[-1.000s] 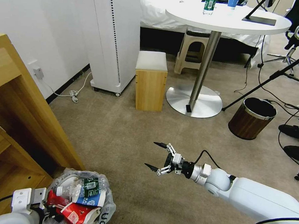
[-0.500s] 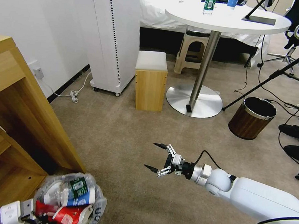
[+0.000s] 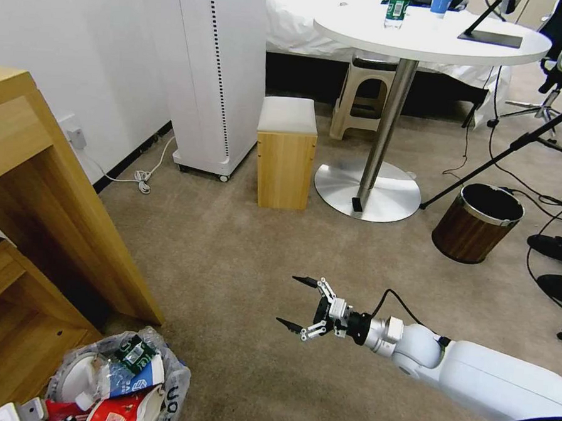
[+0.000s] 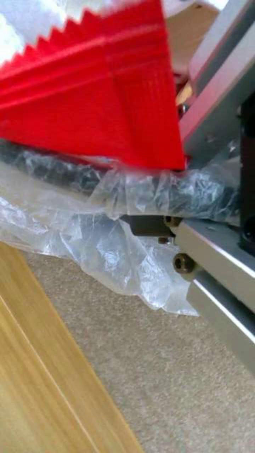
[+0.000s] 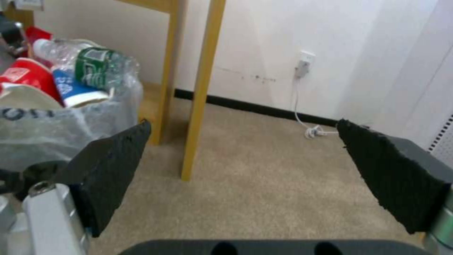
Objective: Pick up the trash bin and place the garbage on the floor into it.
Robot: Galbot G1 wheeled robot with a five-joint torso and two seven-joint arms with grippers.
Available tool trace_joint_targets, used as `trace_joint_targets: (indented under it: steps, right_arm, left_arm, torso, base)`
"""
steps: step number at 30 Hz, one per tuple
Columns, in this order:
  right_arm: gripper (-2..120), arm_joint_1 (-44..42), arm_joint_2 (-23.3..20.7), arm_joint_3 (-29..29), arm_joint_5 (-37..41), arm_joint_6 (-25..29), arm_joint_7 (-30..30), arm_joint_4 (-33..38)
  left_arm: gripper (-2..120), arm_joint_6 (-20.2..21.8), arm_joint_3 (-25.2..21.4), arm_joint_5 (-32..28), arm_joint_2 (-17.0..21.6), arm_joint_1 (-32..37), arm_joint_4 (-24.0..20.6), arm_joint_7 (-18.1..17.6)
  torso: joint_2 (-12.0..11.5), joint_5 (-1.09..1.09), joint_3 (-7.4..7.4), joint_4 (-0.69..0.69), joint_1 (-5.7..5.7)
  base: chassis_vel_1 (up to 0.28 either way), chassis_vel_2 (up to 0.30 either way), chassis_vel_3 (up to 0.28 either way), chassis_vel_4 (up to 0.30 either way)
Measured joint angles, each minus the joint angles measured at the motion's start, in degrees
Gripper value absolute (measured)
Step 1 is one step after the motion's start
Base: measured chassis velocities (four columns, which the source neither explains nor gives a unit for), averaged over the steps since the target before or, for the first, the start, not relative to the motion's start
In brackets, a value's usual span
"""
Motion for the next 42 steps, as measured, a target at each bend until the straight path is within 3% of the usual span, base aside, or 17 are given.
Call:
trace_joint_targets:
  steps: [7,19,23,26,28,30,35,42]
  right_arm:
    - [100,-1.40,-1.18,1.15,-1.13,0.82,-0.05,0.03]
    - [100,-2.78,-1.89,2.25,-2.14,1.50,-0.04,0.37]
    - [100,-3.23,-2.47,2.84,-2.41,1.72,-0.05,0.56]
    - [100,-3.78,-2.97,3.42,-2.73,1.96,-0.14,0.66]
    - [100,-4.02,-3.05,3.64,-2.81,1.99,-0.15,0.68]
    - [100,-4.83,-3.14,4.13,-3.15,2.02,-0.16,0.84]
    - [100,-5.89,-3.25,4.94,-3.55,2.04,-0.16,0.86]
    - [100,-7.39,-4.32,6.64,-3.70,3.03,-1.12,0.70]
  left_arm:
    - [0,0.04,1.11,3.27,-3.56,0.13,1.41,0.35]
    - [2,1.59,0.30,5.39,-2.83,2.02,1.38,0.55]
    - [17,2.05,-0.12,5.37,-2.54,2.83,1.09,0.13]
    - [32,2.27,-0.85,5.69,-2.04,3.64,0.02,0.03]
    - [35,2.33,-0.98,5.56,-2.01,3.81,-0.48,-0.11]
    - [47,2.23,-1.18,5.52,-2.09,4.10,-1.38,-0.17]
    - [61,2.08,-1.37,6.25,-2.47,4.72,-1.72,-0.18]
    - [89,1.97,-2.34,8.92,-3.38,6.70,-2.72,-0.28]
  torso:
    - [0.01,0.04,0.00,0.03,0.00]
    - [-0.02,-0.14,0.02,-0.03,0.00]
    - [-0.05,-0.19,0.03,-0.01,0.02]
    - [-0.05,-0.08,0.03,-0.01,0.02]
    - [-0.05,-0.09,0.03,0.00,0.02]
    - [-0.05,-0.07,0.02,0.00,0.02]
    - [-0.04,-0.04,0.02,0.01,0.02]
    - [-0.02,-0.03,0.01,0.01,0.01]
  base:
    - [0.000,0.000,0.000,0.000]
    - [0.000,0.000,0.000,0.000]
    - [0.000,0.000,0.000,0.000]
    - [0.000,0.000,0.000,0.000]
    - [0.000,0.000,0.000,0.000]
    - [0.000,0.000,0.000,0.000]
    - [0.000,0.000,0.000,0.000]
    - [0.000,0.000,0.000,0.000]
